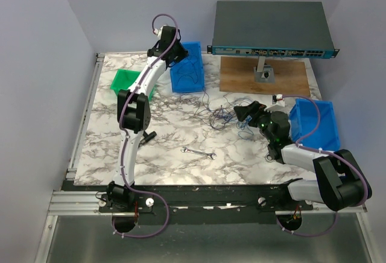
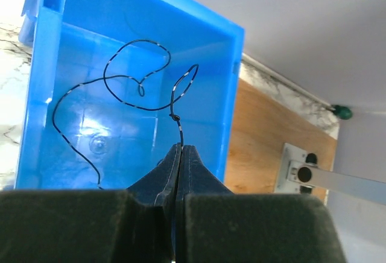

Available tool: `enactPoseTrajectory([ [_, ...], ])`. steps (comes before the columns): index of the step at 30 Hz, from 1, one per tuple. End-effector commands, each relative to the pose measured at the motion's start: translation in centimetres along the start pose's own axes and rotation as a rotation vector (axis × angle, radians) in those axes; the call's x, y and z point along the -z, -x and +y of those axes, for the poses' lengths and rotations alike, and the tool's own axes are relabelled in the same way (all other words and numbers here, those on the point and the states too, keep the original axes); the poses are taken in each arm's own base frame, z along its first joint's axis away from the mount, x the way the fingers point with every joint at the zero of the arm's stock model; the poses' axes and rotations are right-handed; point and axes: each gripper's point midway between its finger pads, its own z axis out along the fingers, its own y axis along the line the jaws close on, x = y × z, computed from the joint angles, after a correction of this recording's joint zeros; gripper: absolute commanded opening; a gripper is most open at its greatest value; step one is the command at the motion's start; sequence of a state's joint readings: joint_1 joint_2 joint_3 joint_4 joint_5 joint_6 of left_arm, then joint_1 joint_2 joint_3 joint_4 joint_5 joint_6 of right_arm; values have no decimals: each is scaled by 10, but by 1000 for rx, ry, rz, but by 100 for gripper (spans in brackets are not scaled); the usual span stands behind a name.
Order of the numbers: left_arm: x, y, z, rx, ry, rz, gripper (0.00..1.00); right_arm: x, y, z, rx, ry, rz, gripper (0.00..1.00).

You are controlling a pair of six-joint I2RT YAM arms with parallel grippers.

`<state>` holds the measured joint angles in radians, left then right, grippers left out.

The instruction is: Untangle the cables

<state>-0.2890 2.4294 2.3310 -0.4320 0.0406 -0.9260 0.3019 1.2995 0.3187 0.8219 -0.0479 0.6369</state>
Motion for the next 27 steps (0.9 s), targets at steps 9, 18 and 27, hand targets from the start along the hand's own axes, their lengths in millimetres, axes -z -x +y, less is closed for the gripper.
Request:
enactPoseTrajectory([
  [9,9,-18,75,-293,278,114,0,1,1,-1,18,0,-13,94],
  [18,45,-48,135,-547,553,234,0,0,0,-1,20,-3,-11,94],
  [27,63,-59,131,-601,511,249,3,2,2,-2,28,-9,-19,94],
])
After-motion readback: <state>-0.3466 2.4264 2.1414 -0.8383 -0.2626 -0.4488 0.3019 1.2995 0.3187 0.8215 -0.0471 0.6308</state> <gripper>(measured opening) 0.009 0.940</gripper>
